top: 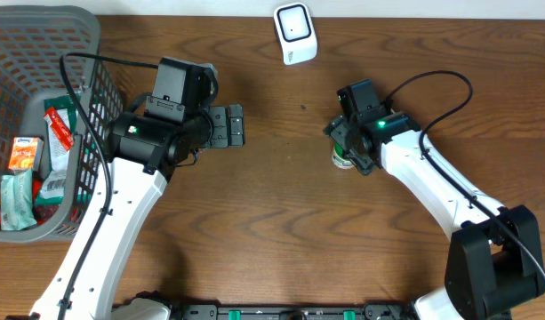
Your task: Scan the item barcode
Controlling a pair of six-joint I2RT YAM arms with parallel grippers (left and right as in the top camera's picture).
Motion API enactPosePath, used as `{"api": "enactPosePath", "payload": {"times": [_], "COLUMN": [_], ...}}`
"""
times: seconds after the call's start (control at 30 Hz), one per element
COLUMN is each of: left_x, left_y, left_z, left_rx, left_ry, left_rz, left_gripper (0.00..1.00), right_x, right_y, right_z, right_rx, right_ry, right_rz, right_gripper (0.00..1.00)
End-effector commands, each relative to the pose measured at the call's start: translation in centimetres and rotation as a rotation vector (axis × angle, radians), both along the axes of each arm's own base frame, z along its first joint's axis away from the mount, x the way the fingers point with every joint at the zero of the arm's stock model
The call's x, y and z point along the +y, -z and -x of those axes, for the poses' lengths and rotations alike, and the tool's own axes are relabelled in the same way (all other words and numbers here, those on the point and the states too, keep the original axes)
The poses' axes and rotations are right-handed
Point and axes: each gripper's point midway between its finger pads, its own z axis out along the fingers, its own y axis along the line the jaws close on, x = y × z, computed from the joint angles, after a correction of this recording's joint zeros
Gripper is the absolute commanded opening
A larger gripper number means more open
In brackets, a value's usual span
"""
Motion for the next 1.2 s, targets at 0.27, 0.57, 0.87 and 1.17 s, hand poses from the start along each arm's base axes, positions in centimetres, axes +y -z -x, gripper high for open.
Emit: {"api": "enactPosePath", "payload": {"times": [0.27, 0.57, 0.87, 1.17], "left_x": [0.2, 0.2, 0.2, 0.2], "left_y": [-0.8, -0.8, -0.8, -0.8], "left_z": [-0.1, -0.1, -0.1, -0.1], "left_rx": [-0.02, -0.02, -0.02, -0.02], "left_ry": [-0.009, -0.009, -0.009, -0.009], "left_rz": [0.002, 0.002, 0.002, 0.002], "left_gripper": [0.96, 0.96, 0.97, 0.96], "right_x": [-0.7, -1.2, -1.4, -3.8], "right_y": [0.5, 0.4, 0.5, -1.0], "right_z": [0.6, 0.4, 0.7, 0.2], "right_rx": [0.02, 0.012, 0.026, 0.035], "right_ry": [-0.132, -0.163, -0.556, -0.707], "right_rz": [0.093, 0.139, 0.288, 0.484], "right_gripper": [0.63, 0.6, 0.51, 0.52]}}
